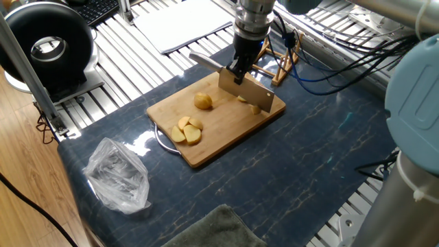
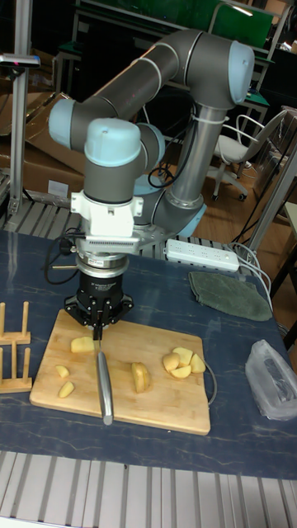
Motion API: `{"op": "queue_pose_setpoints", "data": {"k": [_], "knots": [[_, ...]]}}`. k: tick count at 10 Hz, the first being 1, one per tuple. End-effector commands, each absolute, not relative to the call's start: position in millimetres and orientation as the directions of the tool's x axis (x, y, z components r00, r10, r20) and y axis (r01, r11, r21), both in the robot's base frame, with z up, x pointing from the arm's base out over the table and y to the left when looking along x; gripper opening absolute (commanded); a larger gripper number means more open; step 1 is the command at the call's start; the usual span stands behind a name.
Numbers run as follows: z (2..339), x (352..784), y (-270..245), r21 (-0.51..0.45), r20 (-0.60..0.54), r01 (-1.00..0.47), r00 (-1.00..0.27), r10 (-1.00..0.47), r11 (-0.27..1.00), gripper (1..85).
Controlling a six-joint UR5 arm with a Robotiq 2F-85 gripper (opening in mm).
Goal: Chop the potatoes
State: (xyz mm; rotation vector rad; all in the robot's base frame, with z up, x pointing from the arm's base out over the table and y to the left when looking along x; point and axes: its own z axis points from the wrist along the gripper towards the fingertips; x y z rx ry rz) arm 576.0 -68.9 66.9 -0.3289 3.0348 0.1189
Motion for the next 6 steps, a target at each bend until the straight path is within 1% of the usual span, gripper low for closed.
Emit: {"op": "queue_pose_setpoints", "data": {"k": [1, 2, 3, 4, 5, 6], "knots": [[90, 568, -86, 0.101, -0.063, -0.248, -0.968, -0.243, 0.963, 1.0], [101, 567, -87, 0.103, -0.041, -0.244, -0.970, -0.241, 0.964, 1.0], [105, 573, -82, 0.084, -0.040, -0.232, -0.973, -0.229, 0.969, 1.0], [109, 574, -77, 0.108, -0.033, -0.224, -0.974, -0.222, 0.969, 1.0], [113, 577, -78, 0.083, -0.024, -0.220, -0.976, -0.219, 0.972, 1.0], [115, 577, -78, 0.082, -0.021, -0.221, -0.975, -0.220, 0.972, 1.0]]}}
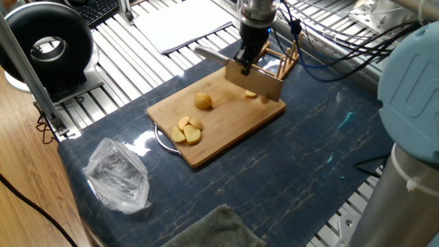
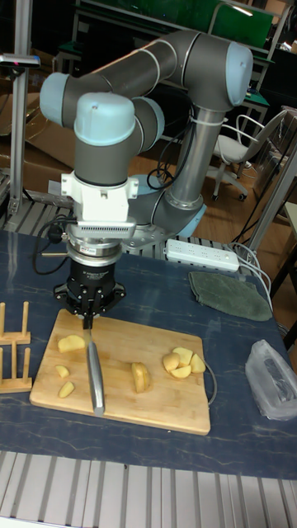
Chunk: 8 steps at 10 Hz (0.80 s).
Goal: Chop the potatoes
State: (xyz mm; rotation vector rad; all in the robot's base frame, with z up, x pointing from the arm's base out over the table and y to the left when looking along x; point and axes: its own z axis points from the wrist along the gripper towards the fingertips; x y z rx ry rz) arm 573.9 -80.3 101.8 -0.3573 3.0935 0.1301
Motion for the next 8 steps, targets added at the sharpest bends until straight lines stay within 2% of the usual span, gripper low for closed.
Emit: {"op": "queue_pose_setpoints", "data": {"k": [1, 3, 8], "knots": [[115, 579, -82, 0.076, -0.028, -0.235, -0.972, -0.233, 0.969, 1.0], [111, 581, -95, 0.036, -0.049, -0.316, -0.948, -0.314, 0.948, 1.0], [96, 569, -87, 0.077, -0.062, -0.358, -0.933, -0.354, 0.931, 1.0]]}}
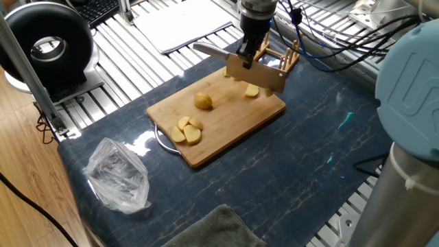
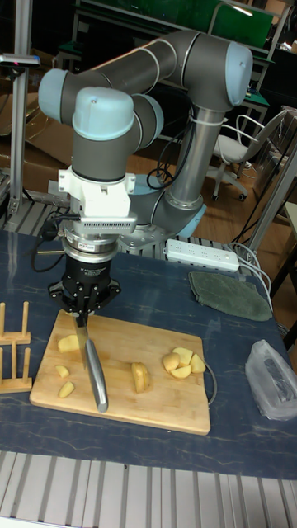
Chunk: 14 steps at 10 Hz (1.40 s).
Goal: Chop the potatoes
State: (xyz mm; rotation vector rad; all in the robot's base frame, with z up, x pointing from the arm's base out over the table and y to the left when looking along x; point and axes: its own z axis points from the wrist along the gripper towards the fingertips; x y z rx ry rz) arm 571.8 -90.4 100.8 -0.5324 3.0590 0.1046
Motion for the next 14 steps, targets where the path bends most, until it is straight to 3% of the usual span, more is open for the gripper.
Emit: {"op": "queue_pose_setpoints", "data": {"k": [1, 14], "knots": [[92, 569, -88, 0.068, -0.067, -0.361, -0.932, -0.356, 0.930, 1.0], [62, 579, -95, 0.040, -0.157, -0.401, -0.907, -0.390, 0.915, 1.0]]}}
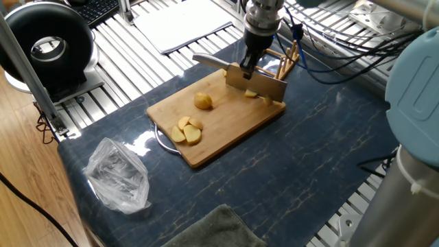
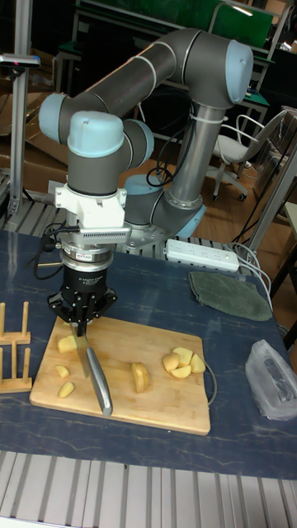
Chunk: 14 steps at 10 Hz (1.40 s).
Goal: Chop the potatoes
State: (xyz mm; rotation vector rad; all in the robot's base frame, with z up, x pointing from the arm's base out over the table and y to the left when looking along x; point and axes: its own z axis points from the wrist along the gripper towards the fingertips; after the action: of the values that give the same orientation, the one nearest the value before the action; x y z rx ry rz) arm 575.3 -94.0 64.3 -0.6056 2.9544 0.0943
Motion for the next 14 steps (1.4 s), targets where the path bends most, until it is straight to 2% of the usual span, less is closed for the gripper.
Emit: {"op": "queue_pose_setpoints", "data": {"k": [1, 2, 3, 4, 5, 10, 14], "knots": [[72, 572, -100, 0.053, -0.126, -0.402, -0.911, -0.393, 0.914, 1.0], [91, 562, -101, 0.076, -0.079, -0.388, -0.921, -0.382, 0.919, 1.0], [127, 554, -96, 0.106, -0.019, -0.360, -0.933, -0.360, 0.927, 1.0], [155, 549, -73, 0.138, 0.029, -0.294, -0.953, -0.301, 0.946, 1.0], [168, 553, -59, 0.130, 0.054, -0.260, -0.962, -0.269, 0.957, 1.0], [162, 585, -47, 0.094, 0.038, -0.268, -0.961, -0.272, 0.959, 1.0], [140, 598, -64, 0.075, -0.018, -0.326, -0.945, -0.326, 0.942, 1.0]]}}
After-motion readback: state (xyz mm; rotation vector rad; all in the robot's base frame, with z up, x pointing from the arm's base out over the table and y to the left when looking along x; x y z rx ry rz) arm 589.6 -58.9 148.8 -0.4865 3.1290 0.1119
